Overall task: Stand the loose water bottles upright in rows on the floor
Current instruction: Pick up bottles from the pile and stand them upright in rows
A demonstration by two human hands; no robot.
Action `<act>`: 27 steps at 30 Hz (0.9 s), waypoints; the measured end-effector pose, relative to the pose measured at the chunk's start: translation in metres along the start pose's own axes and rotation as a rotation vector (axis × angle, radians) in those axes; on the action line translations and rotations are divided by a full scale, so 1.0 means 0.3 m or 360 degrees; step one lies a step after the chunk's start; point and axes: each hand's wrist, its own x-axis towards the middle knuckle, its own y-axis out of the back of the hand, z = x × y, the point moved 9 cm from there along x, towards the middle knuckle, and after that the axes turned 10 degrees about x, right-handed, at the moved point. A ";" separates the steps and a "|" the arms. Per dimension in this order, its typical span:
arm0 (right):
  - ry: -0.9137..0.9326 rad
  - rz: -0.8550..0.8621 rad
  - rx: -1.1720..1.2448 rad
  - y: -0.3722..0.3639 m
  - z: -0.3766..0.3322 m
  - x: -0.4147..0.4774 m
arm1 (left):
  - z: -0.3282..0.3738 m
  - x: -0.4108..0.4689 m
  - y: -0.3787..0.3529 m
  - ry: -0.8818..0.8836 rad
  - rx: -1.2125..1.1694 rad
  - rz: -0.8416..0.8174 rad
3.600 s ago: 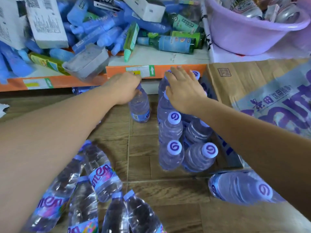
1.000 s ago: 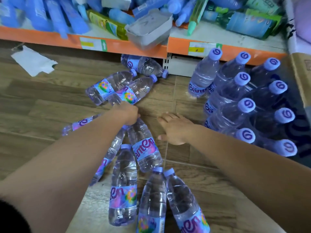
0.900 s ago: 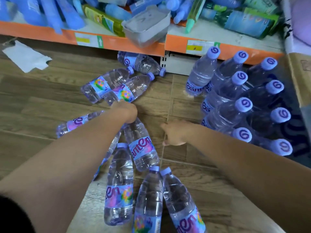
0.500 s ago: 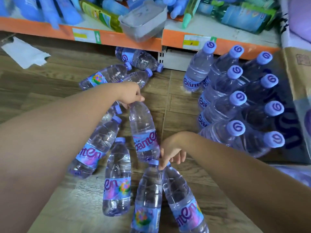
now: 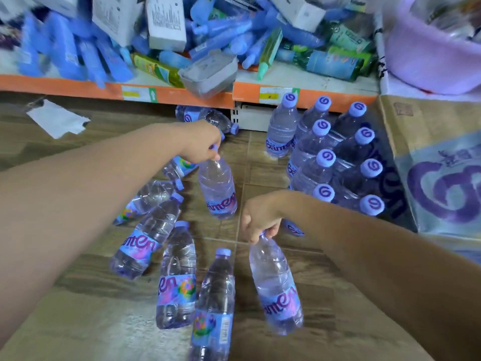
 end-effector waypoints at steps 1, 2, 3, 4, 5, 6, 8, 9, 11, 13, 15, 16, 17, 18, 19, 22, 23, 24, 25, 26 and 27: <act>0.0025 0.0061 -0.0012 0.035 -0.015 -0.031 | 0.010 -0.007 0.017 0.0011 0.0013 0.0027; 0.0038 0.0114 -0.0023 0.068 -0.027 -0.064 | 0.020 -0.013 0.035 0.0027 0.0040 0.0053; 0.0046 0.0163 -0.0033 0.100 -0.038 -0.091 | 0.030 -0.017 0.050 0.0044 0.0080 0.0074; 0.0054 0.0216 -0.0048 0.132 -0.049 -0.120 | 0.040 -0.022 0.065 0.0067 0.0124 0.0090; 0.0071 0.0279 -0.0069 0.166 -0.060 -0.146 | 0.047 -0.021 0.076 0.0092 0.0163 0.0114; 0.0095 0.0347 -0.0090 0.199 -0.068 -0.169 | 0.053 -0.019 0.088 0.0112 0.0191 0.0143; 0.0151 0.0495 -0.0118 0.262 -0.076 -0.209 | 0.061 -0.005 0.098 0.0115 0.0250 0.0167; 0.0180 0.0565 -0.0148 0.289 -0.079 -0.225 | 0.058 0.004 0.098 0.0109 0.0269 0.0168; 0.0221 0.0660 -0.0252 0.329 -0.084 -0.250 | 0.043 0.009 0.103 0.0124 0.0273 0.0152; 0.0262 0.0774 -0.0319 0.370 -0.087 -0.268 | 0.025 0.012 0.111 0.0135 0.0259 0.0154; 0.0292 0.0955 -0.0388 0.429 -0.083 -0.275 | 0.022 0.020 0.124 0.0105 0.0211 0.0175; 0.0294 0.1055 -0.0392 0.461 -0.077 -0.277 | 0.024 0.023 0.128 0.0085 0.0174 0.0189; 0.0300 0.1144 -0.0384 0.493 -0.072 -0.277 | 0.029 0.027 0.130 0.0065 0.0151 0.0193; 0.0307 0.1214 -0.0384 0.520 -0.067 -0.277 | 0.037 0.028 0.132 0.0045 0.0145 0.0195; 0.0306 0.1263 -0.0393 0.544 -0.061 -0.274 | 0.042 0.031 0.130 0.0028 0.0137 0.0203; 0.0267 0.1371 -0.0391 0.598 -0.032 -0.263 | 0.057 0.042 0.131 -0.0029 0.0139 0.0256; 0.0245 0.1399 -0.0380 0.613 -0.020 -0.257 | 0.059 0.043 0.133 -0.0041 0.0132 0.0276; 0.0212 0.1422 -0.0375 0.627 -0.009 -0.251 | 0.062 0.042 0.135 -0.0053 0.0119 0.0288; 0.0176 0.1442 -0.0374 0.641 0.004 -0.245 | 0.067 0.044 0.136 -0.0069 0.0102 0.0292; 0.0148 0.1466 -0.0365 0.656 0.014 -0.241 | 0.071 0.046 0.137 -0.0084 0.0089 0.0295; 0.0129 0.1492 -0.0352 0.671 0.023 -0.237 | 0.078 0.049 0.138 -0.0102 0.0077 0.0298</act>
